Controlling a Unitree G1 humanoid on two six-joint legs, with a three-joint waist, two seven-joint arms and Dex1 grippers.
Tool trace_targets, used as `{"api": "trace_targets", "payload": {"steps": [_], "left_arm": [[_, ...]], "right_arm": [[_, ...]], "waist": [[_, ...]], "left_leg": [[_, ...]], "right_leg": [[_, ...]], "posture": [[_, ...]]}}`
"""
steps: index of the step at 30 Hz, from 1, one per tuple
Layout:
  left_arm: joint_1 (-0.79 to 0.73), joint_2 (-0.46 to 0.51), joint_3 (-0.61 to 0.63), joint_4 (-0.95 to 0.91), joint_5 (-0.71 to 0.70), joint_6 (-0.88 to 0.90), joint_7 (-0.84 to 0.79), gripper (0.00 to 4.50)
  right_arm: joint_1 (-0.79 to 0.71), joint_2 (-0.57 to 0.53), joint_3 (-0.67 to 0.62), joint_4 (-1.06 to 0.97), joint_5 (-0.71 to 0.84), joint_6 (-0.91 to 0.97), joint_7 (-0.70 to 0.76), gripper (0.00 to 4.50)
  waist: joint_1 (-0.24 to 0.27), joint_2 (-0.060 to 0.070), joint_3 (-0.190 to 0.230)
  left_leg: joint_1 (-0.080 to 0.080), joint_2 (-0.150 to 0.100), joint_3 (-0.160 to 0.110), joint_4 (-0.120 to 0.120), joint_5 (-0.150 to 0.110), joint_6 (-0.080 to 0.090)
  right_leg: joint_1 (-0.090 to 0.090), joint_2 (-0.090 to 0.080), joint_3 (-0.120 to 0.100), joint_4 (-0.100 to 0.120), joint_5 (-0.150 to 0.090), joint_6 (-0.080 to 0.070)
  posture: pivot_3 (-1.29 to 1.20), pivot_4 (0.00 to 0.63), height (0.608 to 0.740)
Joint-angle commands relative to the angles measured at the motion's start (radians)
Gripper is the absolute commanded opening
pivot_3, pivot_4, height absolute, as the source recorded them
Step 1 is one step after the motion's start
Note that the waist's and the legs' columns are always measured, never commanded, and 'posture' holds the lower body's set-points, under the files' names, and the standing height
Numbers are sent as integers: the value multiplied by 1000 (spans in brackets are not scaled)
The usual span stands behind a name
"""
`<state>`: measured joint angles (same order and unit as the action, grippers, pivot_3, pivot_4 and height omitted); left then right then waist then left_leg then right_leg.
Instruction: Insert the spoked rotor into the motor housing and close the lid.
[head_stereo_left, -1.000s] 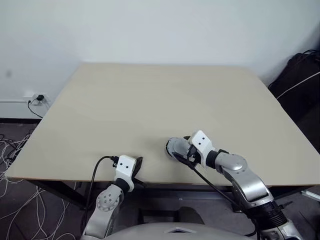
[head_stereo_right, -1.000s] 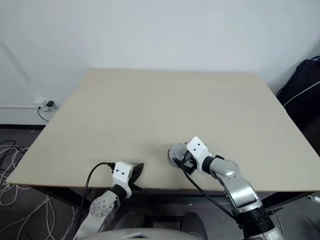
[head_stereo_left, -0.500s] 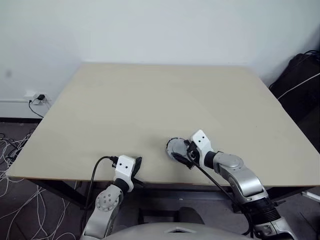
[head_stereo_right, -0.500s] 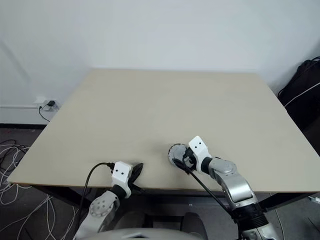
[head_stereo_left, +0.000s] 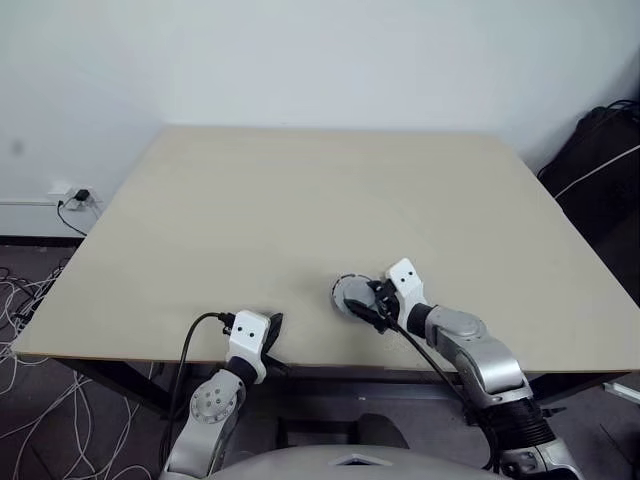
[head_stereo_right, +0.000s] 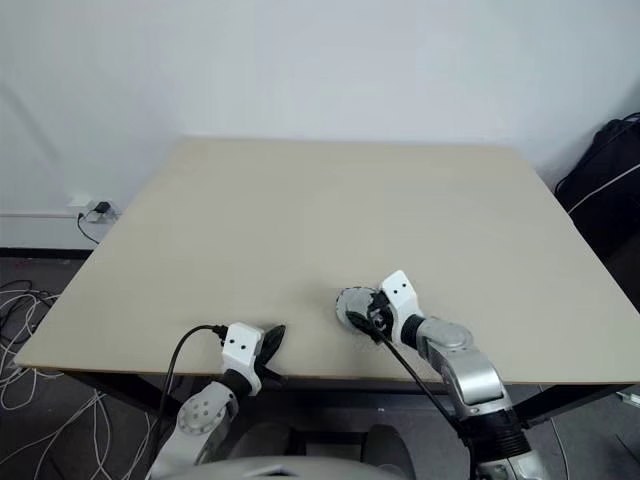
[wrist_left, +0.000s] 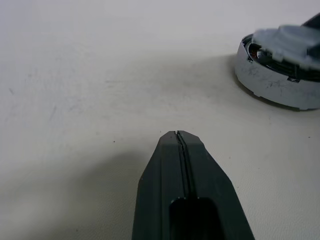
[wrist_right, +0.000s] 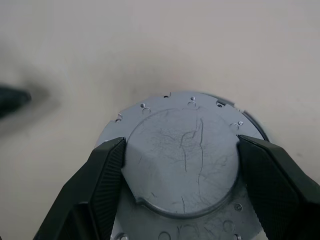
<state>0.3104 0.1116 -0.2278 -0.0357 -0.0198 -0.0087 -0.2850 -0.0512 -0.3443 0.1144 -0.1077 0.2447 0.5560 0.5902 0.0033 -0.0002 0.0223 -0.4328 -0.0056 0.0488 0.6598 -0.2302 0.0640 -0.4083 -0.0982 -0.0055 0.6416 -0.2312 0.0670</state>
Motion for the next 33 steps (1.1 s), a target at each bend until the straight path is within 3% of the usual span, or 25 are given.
{"api": "trace_targets", "payload": {"steps": [1,13,26,33], "left_arm": [[0,-9,-13,-58,-2,8,4,0],[13,-6,-25,-153,-3,79,8,0],[2,-8,-10,-94,-11,48,1,0],[-5,-8,-5,-44,-9,12,-2,0]], "right_arm": [[-2,20,-61,-63,45,-11,-24,3197],[5,35,62,-58,-80,-9,-121,3197],[4,67,48,-41,-98,-20,-156,3197],[18,94,40,14,-112,-137,-161,3197]], "waist": [[0,0,0],[-2,2,-1],[-10,2,-1],[-14,2,-1]], "left_leg": [[0,0,0,0,0,0],[0,0,0,0,0,0],[0,0,0,0,0,0],[0,0,0,0,0,0]], "right_leg": [[0,0,0,0,0,0],[0,0,0,0,0,0],[0,0,0,0,0,0],[0,0,0,1,0,0]], "posture": [[0,0,740],[0,0,740],[0,0,740],[0,0,740]]}}
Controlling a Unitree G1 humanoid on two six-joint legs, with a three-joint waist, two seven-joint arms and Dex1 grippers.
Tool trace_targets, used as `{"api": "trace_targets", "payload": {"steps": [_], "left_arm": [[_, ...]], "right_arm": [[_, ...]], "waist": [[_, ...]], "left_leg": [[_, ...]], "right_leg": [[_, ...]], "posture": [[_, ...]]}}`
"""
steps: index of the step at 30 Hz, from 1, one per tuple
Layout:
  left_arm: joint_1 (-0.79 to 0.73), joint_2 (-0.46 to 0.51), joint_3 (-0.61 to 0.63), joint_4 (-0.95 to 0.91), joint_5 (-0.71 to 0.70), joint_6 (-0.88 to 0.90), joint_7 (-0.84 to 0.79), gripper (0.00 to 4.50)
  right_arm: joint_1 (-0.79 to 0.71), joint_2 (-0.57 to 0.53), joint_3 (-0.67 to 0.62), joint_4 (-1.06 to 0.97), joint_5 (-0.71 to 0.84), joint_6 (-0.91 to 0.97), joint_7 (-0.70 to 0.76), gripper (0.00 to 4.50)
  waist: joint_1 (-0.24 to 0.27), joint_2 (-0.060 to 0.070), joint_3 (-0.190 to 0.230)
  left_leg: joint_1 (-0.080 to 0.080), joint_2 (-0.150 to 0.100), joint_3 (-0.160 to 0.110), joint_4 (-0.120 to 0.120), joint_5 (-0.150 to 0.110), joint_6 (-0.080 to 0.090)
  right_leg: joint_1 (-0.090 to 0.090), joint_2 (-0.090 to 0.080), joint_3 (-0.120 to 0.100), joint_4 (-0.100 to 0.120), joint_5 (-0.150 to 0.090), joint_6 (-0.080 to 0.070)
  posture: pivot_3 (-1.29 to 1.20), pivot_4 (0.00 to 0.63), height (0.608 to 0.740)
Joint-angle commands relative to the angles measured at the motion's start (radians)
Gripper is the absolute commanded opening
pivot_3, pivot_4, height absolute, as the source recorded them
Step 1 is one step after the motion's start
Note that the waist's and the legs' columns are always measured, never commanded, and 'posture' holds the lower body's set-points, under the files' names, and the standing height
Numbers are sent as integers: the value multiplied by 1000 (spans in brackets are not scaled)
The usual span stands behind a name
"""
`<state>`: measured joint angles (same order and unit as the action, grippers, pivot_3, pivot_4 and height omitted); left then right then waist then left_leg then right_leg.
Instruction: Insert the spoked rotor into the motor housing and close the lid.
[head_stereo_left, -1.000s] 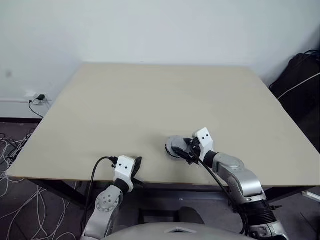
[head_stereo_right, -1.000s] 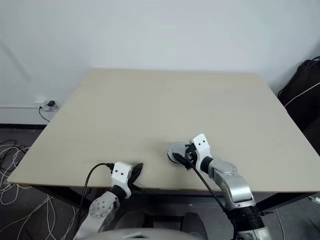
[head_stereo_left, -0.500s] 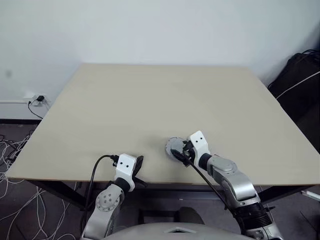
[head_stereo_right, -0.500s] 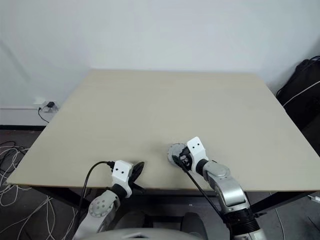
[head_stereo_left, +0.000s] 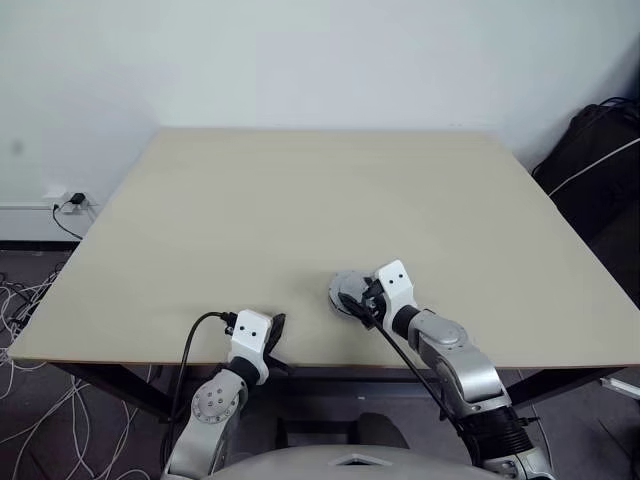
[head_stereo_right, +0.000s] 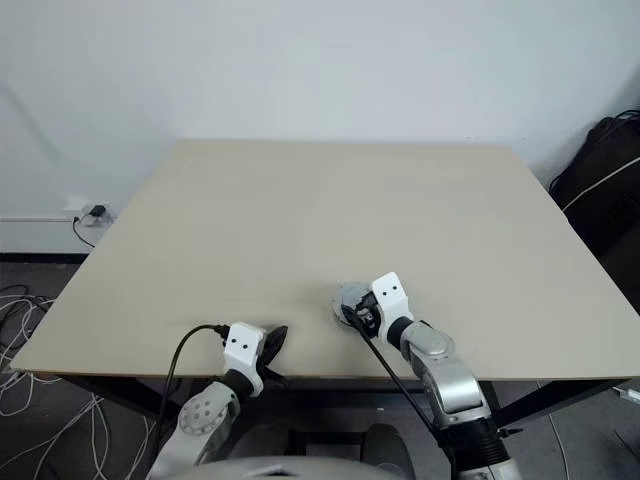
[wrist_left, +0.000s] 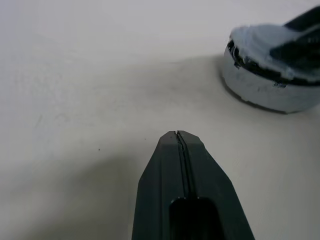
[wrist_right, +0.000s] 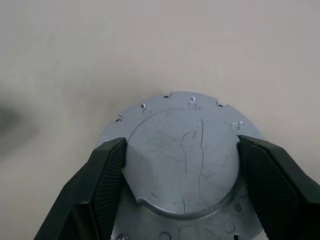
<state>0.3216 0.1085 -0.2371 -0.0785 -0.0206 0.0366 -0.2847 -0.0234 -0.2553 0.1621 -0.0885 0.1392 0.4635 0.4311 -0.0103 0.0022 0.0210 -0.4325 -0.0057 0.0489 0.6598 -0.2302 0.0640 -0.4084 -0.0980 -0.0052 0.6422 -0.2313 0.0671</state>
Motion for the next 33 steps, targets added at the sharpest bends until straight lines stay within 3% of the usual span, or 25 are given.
{"api": "trace_targets", "payload": {"steps": [1,16,33], "left_arm": [[-17,-5,6,3,-9,-36,-3,0],[-12,-8,-2,-15,-7,-32,1,0],[-11,-8,-5,-42,-5,-8,2,0]], "right_arm": [[-9,3,-1,1,-14,-47,-3,3197],[-46,-35,34,-11,-37,92,30,3197],[-56,-22,24,21,-88,160,-65,3197]], "waist": [[0,0,0],[1,2,-3],[1,1,-6]], "left_leg": [[0,0,0,0,0,0],[0,0,0,0,0,0],[2,0,0,0,0,0]], "right_leg": [[0,0,0,0,0,0],[0,0,0,0,0,0],[1,-2,0,1,1,1]], "posture": [[0,0,740],[0,0,740],[0,0,740]]}}
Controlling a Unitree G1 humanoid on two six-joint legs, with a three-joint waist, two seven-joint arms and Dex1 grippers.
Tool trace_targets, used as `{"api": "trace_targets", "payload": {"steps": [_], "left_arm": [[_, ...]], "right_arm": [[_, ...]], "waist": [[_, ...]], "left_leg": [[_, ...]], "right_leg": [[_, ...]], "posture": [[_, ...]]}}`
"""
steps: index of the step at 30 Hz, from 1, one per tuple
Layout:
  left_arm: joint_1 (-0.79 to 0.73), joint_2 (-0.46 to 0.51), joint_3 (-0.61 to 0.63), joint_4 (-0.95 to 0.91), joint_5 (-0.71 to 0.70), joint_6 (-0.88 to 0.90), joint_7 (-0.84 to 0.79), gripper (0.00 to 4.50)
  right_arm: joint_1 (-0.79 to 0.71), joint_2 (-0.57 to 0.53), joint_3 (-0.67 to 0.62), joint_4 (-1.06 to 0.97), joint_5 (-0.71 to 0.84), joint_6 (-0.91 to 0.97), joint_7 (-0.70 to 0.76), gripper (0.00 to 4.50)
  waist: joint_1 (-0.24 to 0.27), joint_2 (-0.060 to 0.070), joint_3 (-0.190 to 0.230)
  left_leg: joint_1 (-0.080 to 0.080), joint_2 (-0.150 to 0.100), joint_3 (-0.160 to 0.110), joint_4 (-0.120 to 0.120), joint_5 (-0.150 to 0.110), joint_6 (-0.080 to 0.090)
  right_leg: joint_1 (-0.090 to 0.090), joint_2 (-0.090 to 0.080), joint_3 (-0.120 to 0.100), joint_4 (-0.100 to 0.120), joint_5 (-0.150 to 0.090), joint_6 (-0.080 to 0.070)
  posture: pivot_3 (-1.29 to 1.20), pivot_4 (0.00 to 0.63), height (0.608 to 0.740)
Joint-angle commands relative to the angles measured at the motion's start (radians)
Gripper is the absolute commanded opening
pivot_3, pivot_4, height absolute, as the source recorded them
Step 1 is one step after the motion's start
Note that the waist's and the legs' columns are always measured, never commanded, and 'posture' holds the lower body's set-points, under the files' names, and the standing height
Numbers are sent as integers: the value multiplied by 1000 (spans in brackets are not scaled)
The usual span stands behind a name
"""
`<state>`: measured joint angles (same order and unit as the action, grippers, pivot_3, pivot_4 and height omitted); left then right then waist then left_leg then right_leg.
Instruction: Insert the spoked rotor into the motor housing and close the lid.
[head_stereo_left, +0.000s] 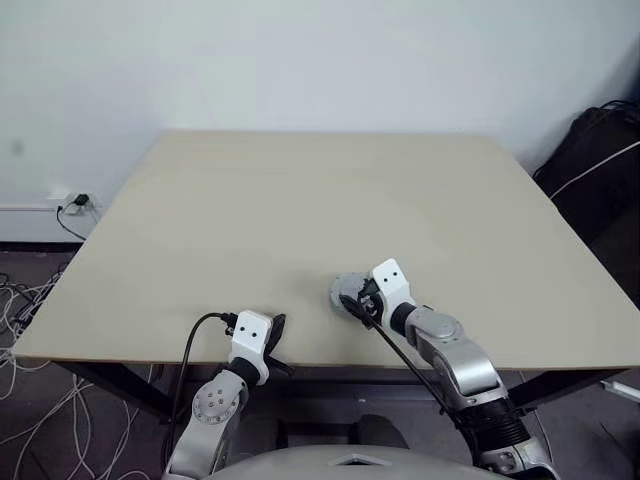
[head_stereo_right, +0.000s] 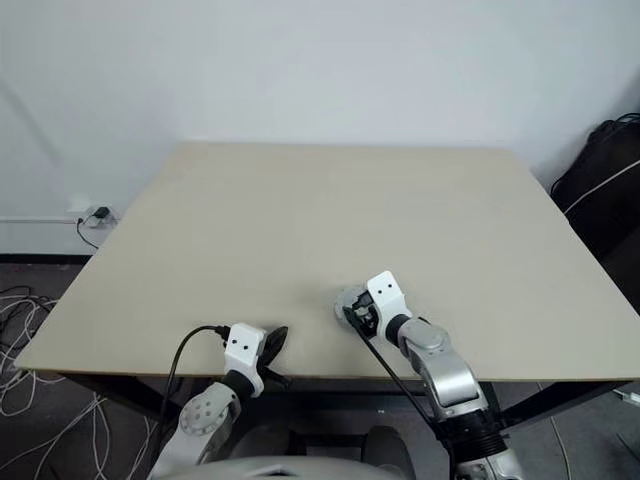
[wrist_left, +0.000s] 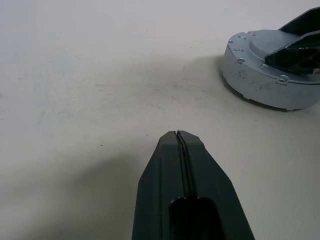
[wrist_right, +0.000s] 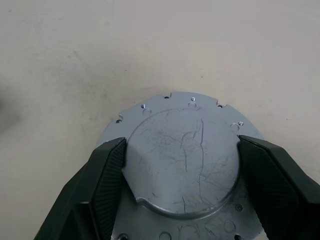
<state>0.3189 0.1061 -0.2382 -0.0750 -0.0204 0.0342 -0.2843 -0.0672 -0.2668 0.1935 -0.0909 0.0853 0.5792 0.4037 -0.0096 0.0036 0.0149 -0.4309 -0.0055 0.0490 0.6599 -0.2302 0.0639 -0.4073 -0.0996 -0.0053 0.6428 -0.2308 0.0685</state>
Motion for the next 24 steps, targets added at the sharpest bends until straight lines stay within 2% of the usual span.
{"api": "trace_targets", "payload": {"steps": [1,7,11,19,24], "left_arm": [[-8,-6,-4,-47,-5,-4,3,0],[-7,-6,-4,-52,-5,1,4,0],[-31,-16,11,-64,-26,2,1,0],[-319,-5,60,93,-37,78,-35,0],[-552,4,97,256,-171,230,-214,0]], "right_arm": [[-12,-13,-1,26,-36,54,-36,3197],[-15,-38,24,16,-36,101,-20,3197],[-15,-45,37,-6,-32,129,-21,3197],[-24,-25,56,2,-27,127,-33,3197],[-17,-12,57,4,-27,123,-41,3197]], "waist": [[0,0,0],[2,1,-1],[5,1,-2],[15,-1,-4],[12,-6,-5]], "left_leg": [[0,0,0,0,0,0],[1,0,1,0,0,0],[0,0,1,0,0,0],[1,-1,1,1,0,0],[1,0,0,3,0,0]], "right_leg": [[0,0,0,0,0,0],[0,-12,-10,0,1,3],[0,-12,-12,-1,1,3],[1,-7,-13,0,2,5],[2,-4,-13,-1,3,3]], "posture": [[0,0,740],[0,0,740],[0,0,740],[0,0,740],[0,0,740]]}}
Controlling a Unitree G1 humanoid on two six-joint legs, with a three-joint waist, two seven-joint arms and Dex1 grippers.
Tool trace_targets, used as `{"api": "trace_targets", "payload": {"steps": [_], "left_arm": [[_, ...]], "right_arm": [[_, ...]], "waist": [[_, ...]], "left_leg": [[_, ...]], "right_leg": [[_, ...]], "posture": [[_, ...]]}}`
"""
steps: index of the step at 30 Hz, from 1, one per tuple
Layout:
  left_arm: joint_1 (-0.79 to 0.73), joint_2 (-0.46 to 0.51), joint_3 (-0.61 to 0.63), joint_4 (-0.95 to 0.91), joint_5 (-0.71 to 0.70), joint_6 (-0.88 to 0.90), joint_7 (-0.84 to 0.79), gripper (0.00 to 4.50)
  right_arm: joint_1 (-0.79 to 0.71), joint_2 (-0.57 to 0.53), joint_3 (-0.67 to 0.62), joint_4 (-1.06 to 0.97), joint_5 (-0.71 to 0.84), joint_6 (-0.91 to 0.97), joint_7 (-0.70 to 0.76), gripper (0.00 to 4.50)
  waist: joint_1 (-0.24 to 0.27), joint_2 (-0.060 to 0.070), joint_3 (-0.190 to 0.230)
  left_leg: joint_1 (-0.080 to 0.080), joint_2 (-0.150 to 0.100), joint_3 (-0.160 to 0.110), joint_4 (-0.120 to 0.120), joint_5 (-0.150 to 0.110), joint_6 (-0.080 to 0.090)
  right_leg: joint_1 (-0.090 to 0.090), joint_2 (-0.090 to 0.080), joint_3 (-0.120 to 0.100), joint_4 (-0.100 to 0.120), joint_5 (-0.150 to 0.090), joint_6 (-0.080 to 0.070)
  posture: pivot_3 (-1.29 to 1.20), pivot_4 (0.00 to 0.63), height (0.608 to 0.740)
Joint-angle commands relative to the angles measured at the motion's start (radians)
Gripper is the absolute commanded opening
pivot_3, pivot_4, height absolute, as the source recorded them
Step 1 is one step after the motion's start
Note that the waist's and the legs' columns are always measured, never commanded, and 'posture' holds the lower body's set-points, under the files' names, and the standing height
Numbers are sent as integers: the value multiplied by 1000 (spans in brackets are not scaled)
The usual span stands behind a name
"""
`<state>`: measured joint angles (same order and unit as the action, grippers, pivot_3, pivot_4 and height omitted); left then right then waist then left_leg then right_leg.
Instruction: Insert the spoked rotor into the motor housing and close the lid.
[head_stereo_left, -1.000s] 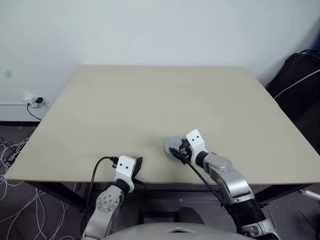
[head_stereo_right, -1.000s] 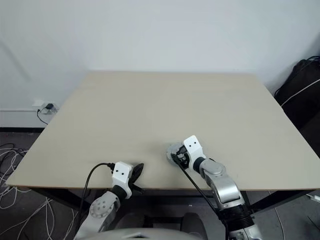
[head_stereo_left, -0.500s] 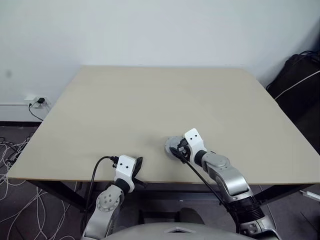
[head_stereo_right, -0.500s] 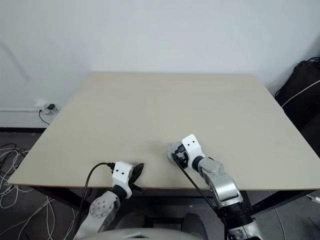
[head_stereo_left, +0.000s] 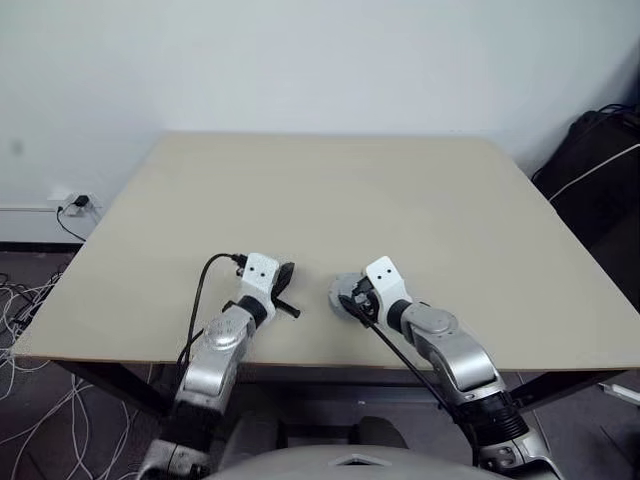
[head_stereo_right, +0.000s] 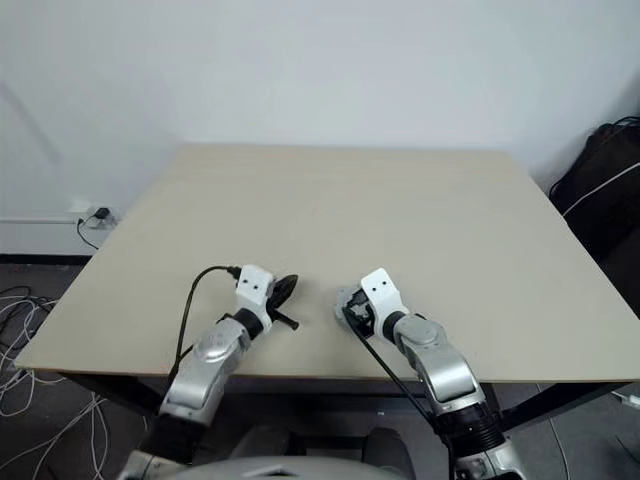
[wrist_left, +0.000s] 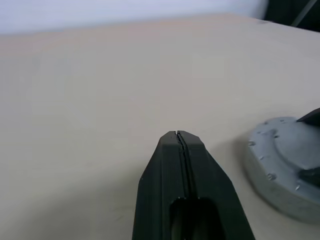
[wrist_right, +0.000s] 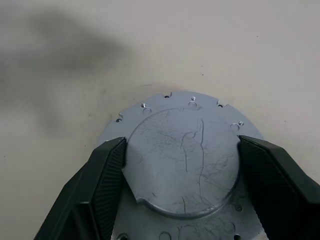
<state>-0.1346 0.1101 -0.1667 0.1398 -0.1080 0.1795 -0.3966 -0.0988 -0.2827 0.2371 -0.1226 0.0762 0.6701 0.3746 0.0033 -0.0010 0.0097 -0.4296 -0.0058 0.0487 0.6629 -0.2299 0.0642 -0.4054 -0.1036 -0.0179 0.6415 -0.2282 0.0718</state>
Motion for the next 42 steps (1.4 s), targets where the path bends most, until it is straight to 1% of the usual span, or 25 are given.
{"api": "trace_targets", "payload": {"steps": [1,5,9,14,22,27,36,38,40,42], "left_arm": [[-141,1,30,73,-116,126,-147,0],[-258,4,26,180,-163,199,-267,0],[-351,-4,-1,269,-177,269,-365,0],[-407,-15,-45,349,-153,339,-427,0],[-440,-45,-77,417,-124,382,-444,0],[-464,-72,-84,451,-92,396,-395,0],[-460,-88,-117,440,-48,423,-389,0],[-457,-88,-117,435,-47,426,-390,0],[-454,-86,-118,434,-45,427,-392,0],[-451,-84,-120,433,-44,427,-394,0]], "right_arm": [[18,8,12,32,-17,32,-15,3197],[31,23,5,20,-13,34,-29,3197],[47,32,1,1,-10,39,-42,3197],[58,38,-1,-13,-10,44,-50,3197],[56,41,-2,-23,-10,51,-56,3197],[55,46,2,-23,-12,49,-61,3197],[68,46,10,-54,-18,58,-58,3197],[73,41,6,-69,-21,74,-62,3944],[79,31,-2,-86,-29,90,-69,4478],[91,23,-13,-107,-31,104,-74,4478]], "waist": [[-2,-2,0],[-9,-2,0],[-14,-2,1],[-14,-2,1],[-14,-2,1],[-13,-3,1],[-13,-2,1],[-12,-2,1],[-12,-2,1],[-11,-2,1]], "left_leg": [[0,0,0,0,0,0],[1,0,-1,1,0,0],[2,0,-2,0,0,0],[2,1,-4,0,0,0],[2,1,-5,-2,0,0],[1,1,-5,-2,0,0],[1,1,-6,-2,0,0],[1,1,-6,-2,-1,0],[1,1,-6,-2,-1,0],[1,1,-6,-3,-1,1]], "right_leg": [[0,1,0,0,0,1],[2,1,1,-1,0,1],[4,3,1,-3,2,-2],[6,4,0,-8,2,-2],[7,4,0,-12,4,-1],[7,4,0,-13,4,-1],[7,3,0,-13,4,-1],[7,3,0,-13,4,-1],[7,2,0,-13,4,-2],[7,2,0,-13,4,-2]], "posture": [[0,0,740],[0,0,740],[0,0,740],[0,0,740],[0,0,740],[0,0,740],[0,0,740],[0,0,740],[0,0,740],[0,0,740]]}}
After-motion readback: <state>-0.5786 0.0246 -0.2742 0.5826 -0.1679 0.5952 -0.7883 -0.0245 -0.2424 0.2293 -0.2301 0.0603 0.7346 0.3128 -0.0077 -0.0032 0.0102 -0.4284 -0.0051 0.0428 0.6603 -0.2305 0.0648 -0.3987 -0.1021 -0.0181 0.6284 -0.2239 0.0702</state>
